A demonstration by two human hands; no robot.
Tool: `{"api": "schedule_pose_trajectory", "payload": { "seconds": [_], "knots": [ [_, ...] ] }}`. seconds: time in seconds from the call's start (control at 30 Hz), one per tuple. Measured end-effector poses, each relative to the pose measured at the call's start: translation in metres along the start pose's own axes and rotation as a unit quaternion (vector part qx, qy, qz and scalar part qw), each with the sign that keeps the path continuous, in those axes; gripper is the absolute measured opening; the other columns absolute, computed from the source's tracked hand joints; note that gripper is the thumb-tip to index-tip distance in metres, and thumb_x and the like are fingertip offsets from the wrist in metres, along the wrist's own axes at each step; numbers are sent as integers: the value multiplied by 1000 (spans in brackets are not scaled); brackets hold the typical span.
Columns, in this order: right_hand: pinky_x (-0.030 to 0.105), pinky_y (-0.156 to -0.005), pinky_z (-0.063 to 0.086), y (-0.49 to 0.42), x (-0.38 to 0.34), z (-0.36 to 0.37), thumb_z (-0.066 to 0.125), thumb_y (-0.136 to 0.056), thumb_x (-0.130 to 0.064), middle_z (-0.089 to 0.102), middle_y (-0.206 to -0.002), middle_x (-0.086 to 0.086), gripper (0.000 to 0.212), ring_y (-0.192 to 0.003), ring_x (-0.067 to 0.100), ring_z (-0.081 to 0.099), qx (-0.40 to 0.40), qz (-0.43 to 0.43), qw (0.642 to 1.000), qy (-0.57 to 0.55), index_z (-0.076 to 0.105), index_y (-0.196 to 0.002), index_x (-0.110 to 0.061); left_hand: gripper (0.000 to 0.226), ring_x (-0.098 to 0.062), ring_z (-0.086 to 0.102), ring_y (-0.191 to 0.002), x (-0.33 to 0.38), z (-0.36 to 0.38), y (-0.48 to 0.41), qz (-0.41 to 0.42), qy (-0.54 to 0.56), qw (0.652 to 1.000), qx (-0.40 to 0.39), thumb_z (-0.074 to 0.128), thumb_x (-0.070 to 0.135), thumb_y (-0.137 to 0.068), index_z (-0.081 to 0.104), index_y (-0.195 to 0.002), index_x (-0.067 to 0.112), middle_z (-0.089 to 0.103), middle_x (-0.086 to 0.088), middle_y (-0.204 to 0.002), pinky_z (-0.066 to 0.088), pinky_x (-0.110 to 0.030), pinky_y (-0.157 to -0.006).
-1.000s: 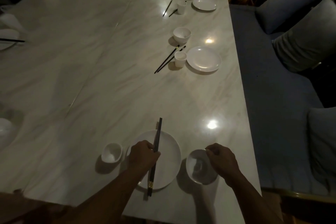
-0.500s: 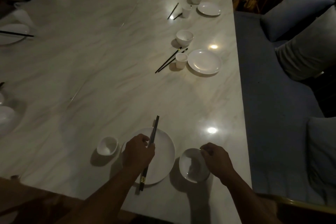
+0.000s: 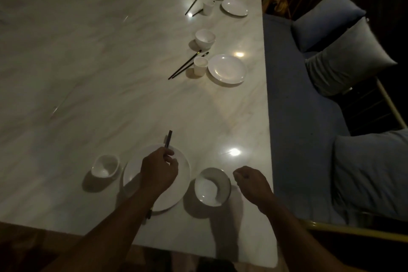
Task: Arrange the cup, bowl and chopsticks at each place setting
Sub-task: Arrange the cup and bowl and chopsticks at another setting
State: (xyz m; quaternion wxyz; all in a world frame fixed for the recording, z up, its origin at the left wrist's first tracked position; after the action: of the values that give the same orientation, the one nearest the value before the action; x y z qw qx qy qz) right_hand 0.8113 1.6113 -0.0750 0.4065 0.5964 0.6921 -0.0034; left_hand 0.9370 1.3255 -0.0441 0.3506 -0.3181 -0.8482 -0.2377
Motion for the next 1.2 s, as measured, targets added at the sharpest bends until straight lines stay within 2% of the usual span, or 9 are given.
{"api": "schedule_pose_trajectory", "payload": {
  "seconds": [0.1, 0.2, 0.4, 0.53, 0.63, 0.77, 0.97, 1.13, 1.2],
  "knots": [
    [25, -67, 48, -7, 6, -12, 56, -91, -34, 66, -88, -11, 12, -84, 12, 62, -28, -16, 999, 34, 66, -85, -30, 15, -14, 64, -86, 14, 10, -2, -3, -15, 1000, -26, 66, 19, -83, 68, -97, 22, 67, 6, -87, 49, -26, -83],
    [18, -65, 42, -22, 13, -24, 58, -91, -34, 68, -103, -8, 21, -89, 7, 62, -51, -39, 994, 86, 70, -106, -23, 14, -17, 65, -89, 28, 22, -4, -15, -28, 999, -41, 66, 20, -81, 69, -94, 23, 61, 13, -79, 52, -30, -88],
    [4, -59, 36, -66, 35, -36, 60, -92, -28, 69, -113, 0, 26, -91, 10, 62, -108, -117, 968, 195, 66, -116, -20, 16, -14, 59, -83, 40, 41, -3, -70, -43, 996, 25, 63, 17, -83, 69, -97, 19, 60, 10, -78, 43, -22, -82],
    [25, -85, 46, -93, 39, -52, 61, -89, -25, 65, -120, 5, 31, -110, 22, 62, -178, -192, 923, 281, 64, -119, -17, 15, -16, 61, -84, 55, 49, 16, -111, -37, 990, 83, 69, 17, -82, 70, -98, 18, 63, 8, -82, 42, -22, -82],
    [25, -82, 44, -112, 40, -71, 63, -84, -31, 68, -114, 6, 30, -107, 25, 63, -183, -222, 903, 318, 66, -110, -17, 16, -10, 55, -80, 67, 54, 35, -141, -33, 984, 106, 68, 16, -83, 70, -99, 18, 63, 8, -84, 42, -22, -82],
    [26, -85, 47, -132, 26, -84, 58, -84, -24, 69, -115, 6, 28, -108, 24, 63, -184, -245, 881, 361, 68, -110, -20, 15, -11, 60, -77, 77, 40, 59, -150, -29, 976, 152, 68, 16, -81, 69, -96, 20, 64, 10, -78, 47, -27, -84],
    [25, -75, 48, -148, -16, -95, 55, -89, -27, 70, -111, 4, 24, -99, 21, 65, -149, -257, 892, 341, 68, -109, -21, 15, 6, 55, -70, 80, 17, 75, -152, 0, 968, 202, 70, 14, -82, 69, -95, 21, 64, 12, -76, 42, -22, -78],
    [26, -86, 49, -161, -48, -93, 58, -89, -30, 69, -114, 3, 28, -105, 21, 63, -143, -272, 894, 325, 67, -113, -18, 18, -1, 59, -75, 74, 16, 70, -156, 23, 965, 209, 72, 16, -81, 68, -97, 21, 67, 7, -81, 43, -23, -78],
    [24, -82, 48, -174, -66, -93, 59, -89, -26, 69, -111, 3, 26, -103, 21, 64, -139, -281, 896, 315, 68, -112, -17, 19, -6, 61, -77, 72, 15, 61, -157, 30, 962, 220, 73, 15, -81, 68, -99, 19, 67, 5, -82, 43, -23, -78]
  ]
}}
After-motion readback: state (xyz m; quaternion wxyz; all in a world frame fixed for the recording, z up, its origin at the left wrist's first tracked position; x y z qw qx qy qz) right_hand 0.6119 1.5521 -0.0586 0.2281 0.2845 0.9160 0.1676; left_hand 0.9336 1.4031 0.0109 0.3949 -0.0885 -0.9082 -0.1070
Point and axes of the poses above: each hand's wrist, its own y-axis away from the middle knuckle, its own z-axis out of the palm, x = y × z, the point moved 10 cm from there along -y, towards the middle knuckle
